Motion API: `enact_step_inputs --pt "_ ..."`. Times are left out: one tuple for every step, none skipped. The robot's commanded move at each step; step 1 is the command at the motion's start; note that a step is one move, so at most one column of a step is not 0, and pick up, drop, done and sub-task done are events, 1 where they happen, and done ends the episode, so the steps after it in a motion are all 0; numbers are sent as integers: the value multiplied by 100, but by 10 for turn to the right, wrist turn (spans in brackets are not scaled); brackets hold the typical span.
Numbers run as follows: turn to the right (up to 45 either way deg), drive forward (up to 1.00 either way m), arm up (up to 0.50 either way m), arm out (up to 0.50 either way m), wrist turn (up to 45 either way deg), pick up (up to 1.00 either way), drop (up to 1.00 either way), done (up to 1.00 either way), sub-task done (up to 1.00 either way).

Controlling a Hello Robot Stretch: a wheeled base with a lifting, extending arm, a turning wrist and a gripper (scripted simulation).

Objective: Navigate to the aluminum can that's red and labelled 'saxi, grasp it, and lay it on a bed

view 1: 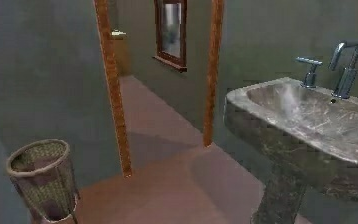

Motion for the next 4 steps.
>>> enact_step_inputs --pt "-30 0 0 0 0 0 0 0 0" --pt "0 100 0 0 0 0 0 0 0" --pt "0 65 0 0 0 0 0 0 0" --pt "-240 0 0 0 0 0 0 0 0"
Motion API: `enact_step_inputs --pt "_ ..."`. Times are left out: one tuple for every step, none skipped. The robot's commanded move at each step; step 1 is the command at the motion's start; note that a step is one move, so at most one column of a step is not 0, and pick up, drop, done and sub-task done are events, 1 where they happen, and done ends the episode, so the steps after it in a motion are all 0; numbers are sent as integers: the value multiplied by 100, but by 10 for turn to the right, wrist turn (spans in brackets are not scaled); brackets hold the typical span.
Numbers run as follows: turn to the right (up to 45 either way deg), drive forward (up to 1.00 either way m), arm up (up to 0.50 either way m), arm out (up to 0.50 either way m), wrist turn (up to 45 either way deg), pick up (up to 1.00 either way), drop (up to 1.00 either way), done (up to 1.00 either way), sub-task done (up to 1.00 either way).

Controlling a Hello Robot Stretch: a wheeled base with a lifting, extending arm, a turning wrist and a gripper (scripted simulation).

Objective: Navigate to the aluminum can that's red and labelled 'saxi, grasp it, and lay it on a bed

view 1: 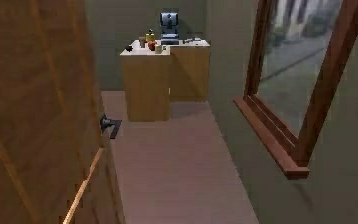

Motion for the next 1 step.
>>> enact_step_inputs --pt "0 100 0 0 0 0 0 0 0"
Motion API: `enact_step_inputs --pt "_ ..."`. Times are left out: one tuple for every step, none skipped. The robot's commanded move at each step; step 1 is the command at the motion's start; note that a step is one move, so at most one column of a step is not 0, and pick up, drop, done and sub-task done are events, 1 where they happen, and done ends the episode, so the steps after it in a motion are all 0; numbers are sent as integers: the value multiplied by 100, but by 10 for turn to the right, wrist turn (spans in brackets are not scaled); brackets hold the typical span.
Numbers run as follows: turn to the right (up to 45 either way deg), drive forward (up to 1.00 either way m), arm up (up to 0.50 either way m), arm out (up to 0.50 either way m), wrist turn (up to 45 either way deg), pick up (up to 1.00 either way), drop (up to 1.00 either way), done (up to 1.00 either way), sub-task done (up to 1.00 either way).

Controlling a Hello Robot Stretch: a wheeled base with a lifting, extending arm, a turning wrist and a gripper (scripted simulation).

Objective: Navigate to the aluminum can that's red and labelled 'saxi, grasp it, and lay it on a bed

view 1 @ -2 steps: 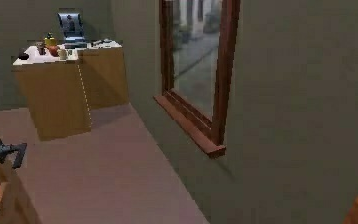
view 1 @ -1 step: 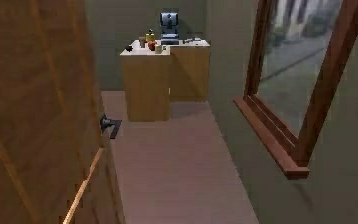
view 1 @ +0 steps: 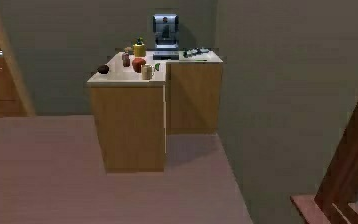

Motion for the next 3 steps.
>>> enact_step_inputs --pt "-240 0 0 0 0 0 0 0 0" --pt "0 5 0 0 0 0 0 0 0" --pt "180 0 0 0 0 0 0 0 0"
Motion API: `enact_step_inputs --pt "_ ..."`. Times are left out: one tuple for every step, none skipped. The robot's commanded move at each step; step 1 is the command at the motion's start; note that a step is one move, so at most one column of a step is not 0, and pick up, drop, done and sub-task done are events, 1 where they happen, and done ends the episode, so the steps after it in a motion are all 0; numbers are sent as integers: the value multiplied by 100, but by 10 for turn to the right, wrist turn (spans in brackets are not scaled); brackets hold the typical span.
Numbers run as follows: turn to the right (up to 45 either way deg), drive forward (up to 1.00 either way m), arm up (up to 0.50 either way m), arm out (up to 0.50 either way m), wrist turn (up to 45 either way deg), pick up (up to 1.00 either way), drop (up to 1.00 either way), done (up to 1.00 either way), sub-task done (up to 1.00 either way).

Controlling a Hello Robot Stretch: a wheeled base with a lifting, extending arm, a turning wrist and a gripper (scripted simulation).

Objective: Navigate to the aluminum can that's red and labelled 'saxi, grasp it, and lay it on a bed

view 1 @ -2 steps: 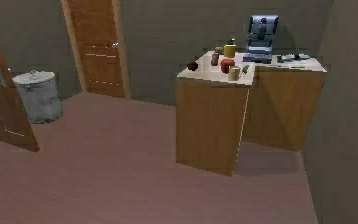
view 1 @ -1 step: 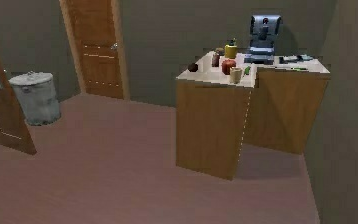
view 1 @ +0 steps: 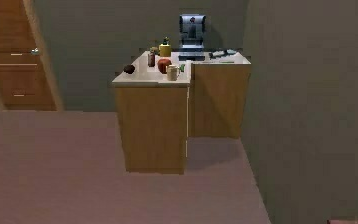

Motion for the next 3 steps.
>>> enact_step_inputs --pt "0 100 0 0 0 0 0 0 0" --pt "150 0 0 0 0 0 0 0 0" --pt "0 20 0 0 0 0 0 0 0"
